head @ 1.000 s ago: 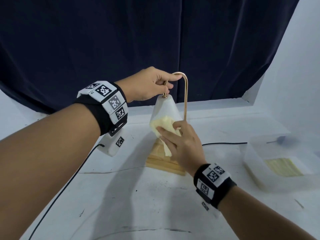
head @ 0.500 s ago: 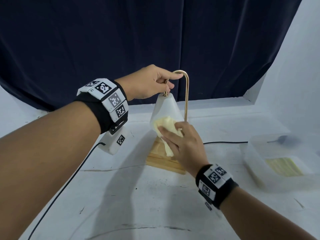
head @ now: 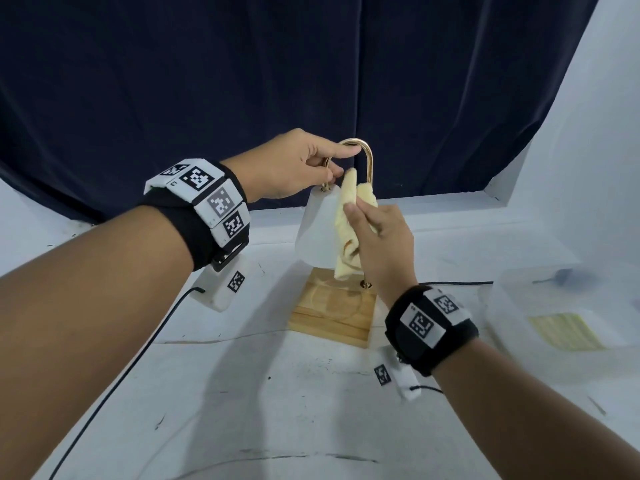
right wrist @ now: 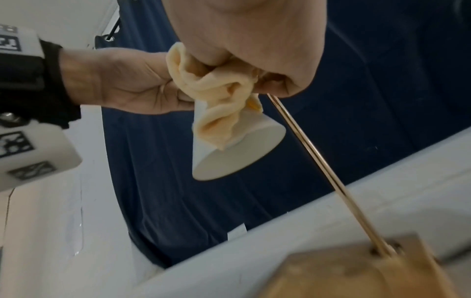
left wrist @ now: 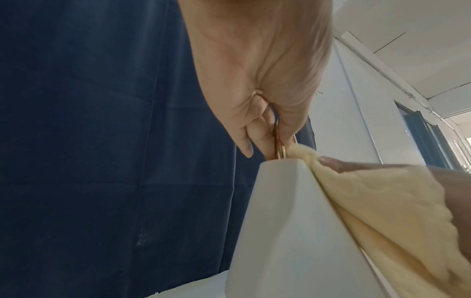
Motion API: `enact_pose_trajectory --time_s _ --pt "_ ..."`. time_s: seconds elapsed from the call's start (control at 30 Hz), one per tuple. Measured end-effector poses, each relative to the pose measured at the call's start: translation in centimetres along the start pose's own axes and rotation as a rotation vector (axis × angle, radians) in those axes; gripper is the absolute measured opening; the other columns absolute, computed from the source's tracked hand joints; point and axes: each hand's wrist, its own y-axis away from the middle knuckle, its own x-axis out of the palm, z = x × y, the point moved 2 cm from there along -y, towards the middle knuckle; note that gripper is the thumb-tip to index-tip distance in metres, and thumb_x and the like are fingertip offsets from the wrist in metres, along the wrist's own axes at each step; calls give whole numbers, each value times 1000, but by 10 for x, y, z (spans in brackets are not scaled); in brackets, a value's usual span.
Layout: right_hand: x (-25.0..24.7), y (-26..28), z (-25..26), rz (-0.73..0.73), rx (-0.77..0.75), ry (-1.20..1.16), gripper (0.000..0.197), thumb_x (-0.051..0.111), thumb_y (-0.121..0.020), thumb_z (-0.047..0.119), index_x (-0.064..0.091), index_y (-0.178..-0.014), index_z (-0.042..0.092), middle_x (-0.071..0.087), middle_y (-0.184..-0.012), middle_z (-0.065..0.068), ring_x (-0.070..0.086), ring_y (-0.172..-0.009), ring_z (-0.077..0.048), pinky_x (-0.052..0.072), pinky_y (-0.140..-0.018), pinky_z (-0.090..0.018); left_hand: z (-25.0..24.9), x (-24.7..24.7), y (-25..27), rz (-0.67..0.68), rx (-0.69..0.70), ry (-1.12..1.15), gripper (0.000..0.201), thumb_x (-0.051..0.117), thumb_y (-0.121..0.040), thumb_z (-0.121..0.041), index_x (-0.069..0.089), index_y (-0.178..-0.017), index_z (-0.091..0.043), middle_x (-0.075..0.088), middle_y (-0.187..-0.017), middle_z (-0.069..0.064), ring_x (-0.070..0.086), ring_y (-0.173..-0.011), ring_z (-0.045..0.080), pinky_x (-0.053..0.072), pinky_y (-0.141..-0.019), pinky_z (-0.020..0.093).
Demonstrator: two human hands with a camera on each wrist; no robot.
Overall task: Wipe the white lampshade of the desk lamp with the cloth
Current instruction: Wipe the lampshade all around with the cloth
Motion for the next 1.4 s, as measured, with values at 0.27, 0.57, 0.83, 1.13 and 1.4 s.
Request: enact_pose_trajectory --time_s 0.27,0.57,0.83,1.13,1.4 --pt "-13 25 -29 -14 82 -8 32 64 -99 43 74 -126 30 57 -104 7 60 -98 -4 43 -83 -13 4 9 7 -155 50 -2 53 63 -103 -6 61 -145 -39 73 -130 -12 61 -124 -11 46 -100 5" --pt "-10 -11 3 125 44 -67 24 60 -100 48 78 -109 34 59 -101 4 59 -96 -2 45 -84 -19 6 16 18 -365 132 -79 48 72 -99 -14 65 -142 -36 75 -120 -9 75 -97 11 57 -93 17" --pt "-15 12 -17 98 29 -93 34 68 -97 41 70 -131 38 53 -105 8 56 -98 7 44 -89 -6 5 21 17 -394 112 -19 46 74 -97 -13 70 -136 -36 78 -117 -9 77 -100 14 60 -94 25" --pt "-16 4 -17 107 14 -43 32 67 -98 41 72 -129 33 53 -107 7 56 -100 5 41 -87 -7 0 20 13 -380 91 -33 47 67 -98 -8 70 -135 -37 77 -103 -7 75 -82 22 60 -78 19" --pt "-28 11 -13 123 -144 128 47 57 -103 40 46 -148 50 57 -121 8 55 -113 -6 44 -96 -26 4 6 9 -315 67 23 50 72 -96 -3 71 -136 -32 79 -106 -3 78 -92 21 58 -82 10"
